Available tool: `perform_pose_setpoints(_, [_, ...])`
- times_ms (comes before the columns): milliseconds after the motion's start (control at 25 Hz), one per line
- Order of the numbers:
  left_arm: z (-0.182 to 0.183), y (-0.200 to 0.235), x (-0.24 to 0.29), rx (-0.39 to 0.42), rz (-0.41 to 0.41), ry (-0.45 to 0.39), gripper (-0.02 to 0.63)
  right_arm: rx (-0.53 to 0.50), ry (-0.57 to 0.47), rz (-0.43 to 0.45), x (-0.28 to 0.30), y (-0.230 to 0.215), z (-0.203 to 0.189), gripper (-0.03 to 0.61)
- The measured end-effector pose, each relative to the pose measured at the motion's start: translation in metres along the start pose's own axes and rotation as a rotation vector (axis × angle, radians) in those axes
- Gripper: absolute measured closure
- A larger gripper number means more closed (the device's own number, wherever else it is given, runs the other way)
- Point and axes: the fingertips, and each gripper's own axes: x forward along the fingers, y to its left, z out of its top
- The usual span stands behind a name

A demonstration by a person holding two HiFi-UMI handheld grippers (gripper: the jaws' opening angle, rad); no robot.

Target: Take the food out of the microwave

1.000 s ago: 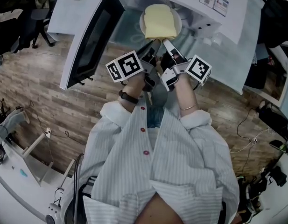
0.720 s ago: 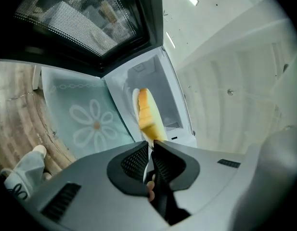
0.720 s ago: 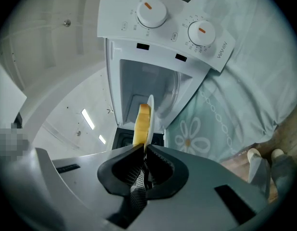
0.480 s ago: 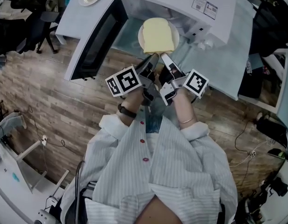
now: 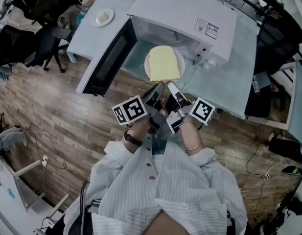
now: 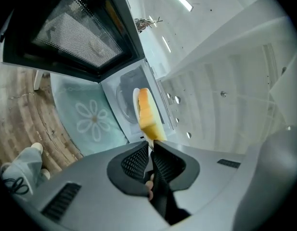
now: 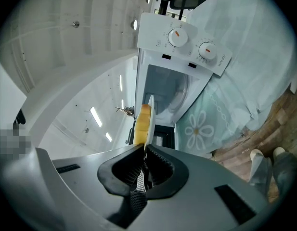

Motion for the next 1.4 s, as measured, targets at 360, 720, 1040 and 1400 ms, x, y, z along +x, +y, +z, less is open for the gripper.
perform_pose_setpoints(360, [0.005,-0.023,0.001,0.025,-0.032,0.034,0.574,-0.018,-0.044,0.007,-0.008,0.021,0.011,0.537])
perform_pose_setpoints(720, [0.010,-0.041,0.000,0.046,-0.071,0.069,0.574,-0.028,-0.087,0.017,-0.010,0.038,0.017,0.537])
perform_pose_setpoints(1040, [0.014,-0.051,0.002,0.045,-0.089,0.077,0.574,-0.040,-0.097,0.018,-0.012,0.047,0.022,0.537])
perform_pose_setpoints(1400, [0.015,-0.060,0.004,0.048,-0.102,0.082,0.574,-0.042,-0.101,0.026,-0.015,0.055,0.028,0.537])
